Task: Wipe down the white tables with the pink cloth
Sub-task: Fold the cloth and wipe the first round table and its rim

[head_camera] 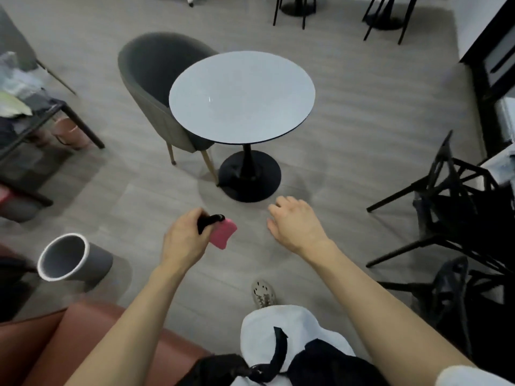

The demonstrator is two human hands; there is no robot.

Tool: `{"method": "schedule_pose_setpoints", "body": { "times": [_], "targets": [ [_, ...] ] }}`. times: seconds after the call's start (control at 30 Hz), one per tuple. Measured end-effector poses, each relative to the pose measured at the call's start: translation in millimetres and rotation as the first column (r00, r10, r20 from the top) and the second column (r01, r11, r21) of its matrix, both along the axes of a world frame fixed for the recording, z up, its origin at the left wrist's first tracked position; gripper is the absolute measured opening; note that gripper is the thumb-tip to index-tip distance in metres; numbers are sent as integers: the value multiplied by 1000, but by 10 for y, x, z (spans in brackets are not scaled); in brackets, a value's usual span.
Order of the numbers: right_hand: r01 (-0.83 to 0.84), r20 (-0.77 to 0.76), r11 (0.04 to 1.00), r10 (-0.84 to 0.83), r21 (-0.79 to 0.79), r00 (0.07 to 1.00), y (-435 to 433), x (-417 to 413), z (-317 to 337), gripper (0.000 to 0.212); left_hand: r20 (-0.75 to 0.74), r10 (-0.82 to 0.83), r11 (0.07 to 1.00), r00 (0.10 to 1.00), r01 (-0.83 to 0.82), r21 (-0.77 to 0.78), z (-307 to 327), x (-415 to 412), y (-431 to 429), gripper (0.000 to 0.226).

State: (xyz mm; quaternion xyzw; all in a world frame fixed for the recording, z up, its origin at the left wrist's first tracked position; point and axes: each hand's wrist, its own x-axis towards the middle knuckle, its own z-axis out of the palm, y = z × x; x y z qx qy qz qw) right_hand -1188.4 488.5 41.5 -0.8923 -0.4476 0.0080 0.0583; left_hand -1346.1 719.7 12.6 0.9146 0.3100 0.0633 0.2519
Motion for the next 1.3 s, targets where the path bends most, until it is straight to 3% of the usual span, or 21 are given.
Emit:
{"method": "schedule_pose_setpoints", "body": {
  "times": [0.4, 0.73, 0.83, 1.0, 1.17, 1.3],
  "targets": [
    [100, -59, 989, -106, -106, 993, 2272, 1447, 33, 21, 56, -25, 999, 998, 26, -24, 254, 1623, 2453, 19],
    [448, -117, 884, -463, -137, 878, 3852, 1847, 11, 14, 34, -438, 888, 898, 438, -140, 432, 3065, 4161, 17],
    [515, -154, 844, -534, -151, 831, 4155, 1912, -31, 15, 17, -539, 822, 842, 530, -209, 438, 3445, 4457, 22],
    [604, -157, 779, -627, -170, 763, 4599, 2290, -134, 25, 0, -635, 726, 773, 597, -341, 353, 4042, 4834, 10],
    [597, -423, 801, -524, 52, 740, 5302, 2923, -143, 39, -2, -671, 663, 741, 598, -450, 286, 4757, 5302, 7],
    [637, -554, 765, -493, 91, 671, 5862, 3279, -111, 30, -4, -692, 620, 722, 591, -516, 230, 5185, 5688, 6]
  ]
}}
